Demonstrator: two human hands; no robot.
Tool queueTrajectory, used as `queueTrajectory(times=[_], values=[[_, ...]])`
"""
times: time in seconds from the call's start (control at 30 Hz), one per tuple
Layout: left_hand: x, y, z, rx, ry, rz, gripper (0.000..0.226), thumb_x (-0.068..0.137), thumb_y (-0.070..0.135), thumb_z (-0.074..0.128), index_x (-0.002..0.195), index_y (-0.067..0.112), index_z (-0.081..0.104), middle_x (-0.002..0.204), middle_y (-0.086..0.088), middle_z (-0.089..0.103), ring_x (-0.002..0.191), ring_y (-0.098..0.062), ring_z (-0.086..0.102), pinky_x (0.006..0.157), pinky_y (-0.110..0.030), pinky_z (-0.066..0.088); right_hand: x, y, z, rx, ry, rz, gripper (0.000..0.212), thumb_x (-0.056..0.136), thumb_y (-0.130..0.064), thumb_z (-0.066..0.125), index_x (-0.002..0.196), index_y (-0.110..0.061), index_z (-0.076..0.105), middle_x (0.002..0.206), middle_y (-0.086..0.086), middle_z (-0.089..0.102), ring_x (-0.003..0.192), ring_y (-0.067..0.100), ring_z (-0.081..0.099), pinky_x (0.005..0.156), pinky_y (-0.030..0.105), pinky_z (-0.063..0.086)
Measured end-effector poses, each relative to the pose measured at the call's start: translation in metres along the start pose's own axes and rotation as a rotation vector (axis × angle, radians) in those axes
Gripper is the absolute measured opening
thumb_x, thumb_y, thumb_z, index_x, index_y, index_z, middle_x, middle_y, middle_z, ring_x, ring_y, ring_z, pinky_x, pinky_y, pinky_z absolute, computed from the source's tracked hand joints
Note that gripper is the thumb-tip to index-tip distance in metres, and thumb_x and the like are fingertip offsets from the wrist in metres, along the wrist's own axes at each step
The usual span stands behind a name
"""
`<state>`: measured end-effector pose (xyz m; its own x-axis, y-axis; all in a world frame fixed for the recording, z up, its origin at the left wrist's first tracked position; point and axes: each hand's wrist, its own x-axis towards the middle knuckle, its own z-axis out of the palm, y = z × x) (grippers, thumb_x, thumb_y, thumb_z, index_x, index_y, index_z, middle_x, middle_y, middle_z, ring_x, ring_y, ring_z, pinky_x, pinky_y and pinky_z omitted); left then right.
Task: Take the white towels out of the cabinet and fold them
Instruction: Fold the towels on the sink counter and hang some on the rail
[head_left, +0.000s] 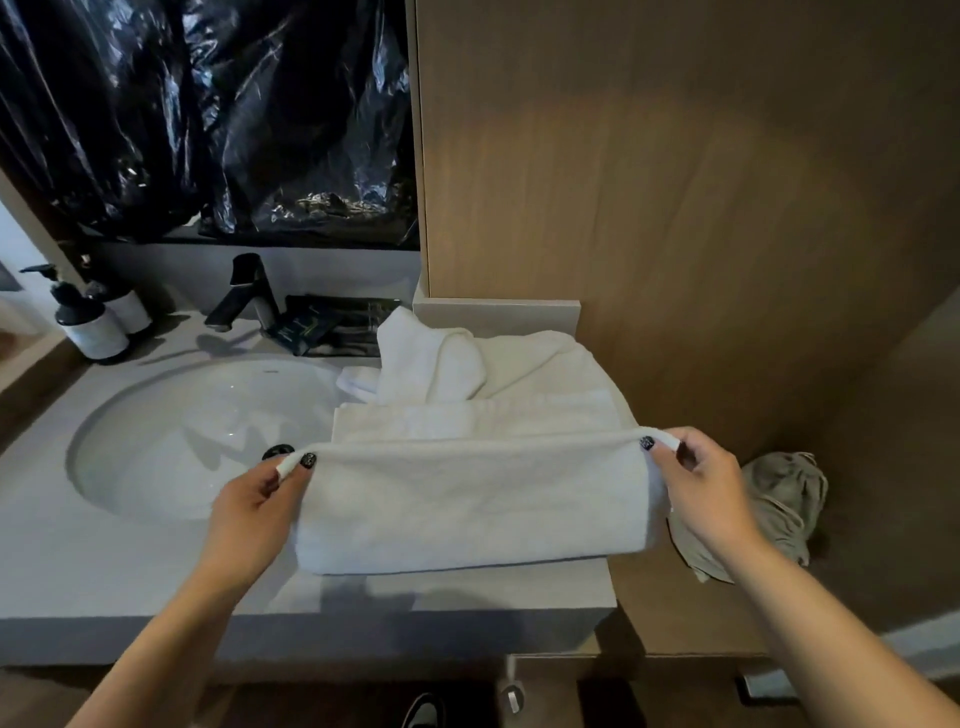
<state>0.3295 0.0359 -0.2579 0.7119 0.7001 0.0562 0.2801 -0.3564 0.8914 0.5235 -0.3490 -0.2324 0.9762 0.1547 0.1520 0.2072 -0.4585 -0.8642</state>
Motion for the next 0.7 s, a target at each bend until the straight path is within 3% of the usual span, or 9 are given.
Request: queueTrajectory(times=[0.07,0.1,0.23,0.3,0.37,0.5,0.57,0.63,0.7], values=[[0.022,0.001,0.009,-0.035,-0.008,-0.013,0.025,0.098,0.036,0.058,0.076,0.026,0.067,0.069,0.005,0.07,0.061,-0.007,0.061,0.059,-0.029,0.048,0.017,-0.002,0.011,-0.002,0.025,0.012,0.008,0.097,-0.021,0.058,0.092,-0.023,0.065,0.083,-0.005,0.066,0.073,0.0,0.061,0.059,0.018,0.046],[0.033,0.0,0.013,-0.045,-0.019,-0.029,0.024,0.097,0.034,0.058,0.078,0.025,0.069,0.07,0.002,0.07,0.065,-0.011,0.063,0.059,-0.032,0.05,0.025,-0.003,0.017,0.0,0.038,0.027,0.01,0.098,-0.021,0.057,0.091,-0.024,0.064,0.082,-0.007,0.065,0.071,-0.003,0.059,0.056,0.013,0.043],[0.066,-0.014,0.026,-0.073,-0.062,-0.052,0.043,0.096,0.035,0.06,0.084,-0.005,0.065,0.082,-0.028,0.063,0.074,-0.041,0.06,0.074,-0.056,0.053,0.052,0.003,0.042,0.036,0.052,0.113,0.012,0.099,-0.022,0.054,0.092,-0.02,0.063,0.082,-0.004,0.064,0.072,0.009,0.058,0.058,0.021,0.04],[0.076,-0.02,0.03,-0.073,-0.062,-0.07,0.045,0.094,0.041,0.06,0.083,-0.003,0.065,0.081,-0.026,0.063,0.079,-0.043,0.062,0.077,-0.057,0.053,0.061,0.01,0.054,0.076,0.086,0.155,0.016,0.099,-0.021,0.055,0.084,-0.019,0.063,0.076,-0.002,0.062,0.066,0.01,0.054,0.056,0.021,0.039],[0.083,-0.022,0.036,-0.092,-0.078,-0.077,0.04,0.089,0.046,0.058,0.085,0.007,0.069,0.086,-0.017,0.065,0.084,-0.039,0.063,0.078,-0.053,0.053,0.068,0.016,0.065,0.098,0.128,0.204,0.022,0.097,-0.02,0.057,0.076,-0.02,0.061,0.076,-0.001,0.06,0.066,0.01,0.052,0.057,0.019,0.039],[0.094,-0.021,0.048,-0.171,-0.124,-0.13,0.034,0.085,0.048,0.058,0.106,0.023,0.071,0.12,-0.002,0.06,0.1,-0.025,0.062,0.086,-0.043,0.054,0.078,0.024,0.077,0.074,0.19,0.249,0.031,0.094,-0.018,0.061,0.063,-0.022,0.057,0.09,0.004,0.057,0.074,0.004,0.053,0.065,0.011,0.037],[0.097,-0.023,0.051,-0.184,-0.129,-0.151,0.014,0.09,0.043,0.06,0.091,0.036,0.072,0.105,0.002,0.068,0.089,-0.016,0.066,0.072,-0.028,0.054,0.079,0.025,0.077,0.112,0.154,0.285,0.019,0.091,-0.021,0.064,0.072,-0.021,0.067,0.09,0.004,0.065,0.076,0.003,0.059,0.07,0.018,0.044],[0.097,-0.024,0.052,-0.187,-0.162,-0.165,0.021,0.092,0.042,0.061,0.076,0.039,0.074,0.078,0.005,0.073,0.07,-0.006,0.068,0.054,-0.013,0.05,0.078,0.023,0.073,0.175,0.09,0.32,0.01,0.089,-0.024,0.068,0.081,-0.027,0.071,0.082,-0.001,0.072,0.072,0.008,0.065,0.067,0.024,0.05],[0.096,-0.026,0.05,-0.223,-0.218,-0.182,0.02,0.089,0.047,0.06,0.077,0.039,0.075,0.075,0.003,0.074,0.062,-0.006,0.068,0.051,-0.017,0.053,0.076,0.021,0.069,0.202,0.024,0.359,0.007,0.087,-0.025,0.072,0.084,-0.031,0.073,0.083,-0.004,0.075,0.076,0.012,0.071,0.069,0.03,0.056]])
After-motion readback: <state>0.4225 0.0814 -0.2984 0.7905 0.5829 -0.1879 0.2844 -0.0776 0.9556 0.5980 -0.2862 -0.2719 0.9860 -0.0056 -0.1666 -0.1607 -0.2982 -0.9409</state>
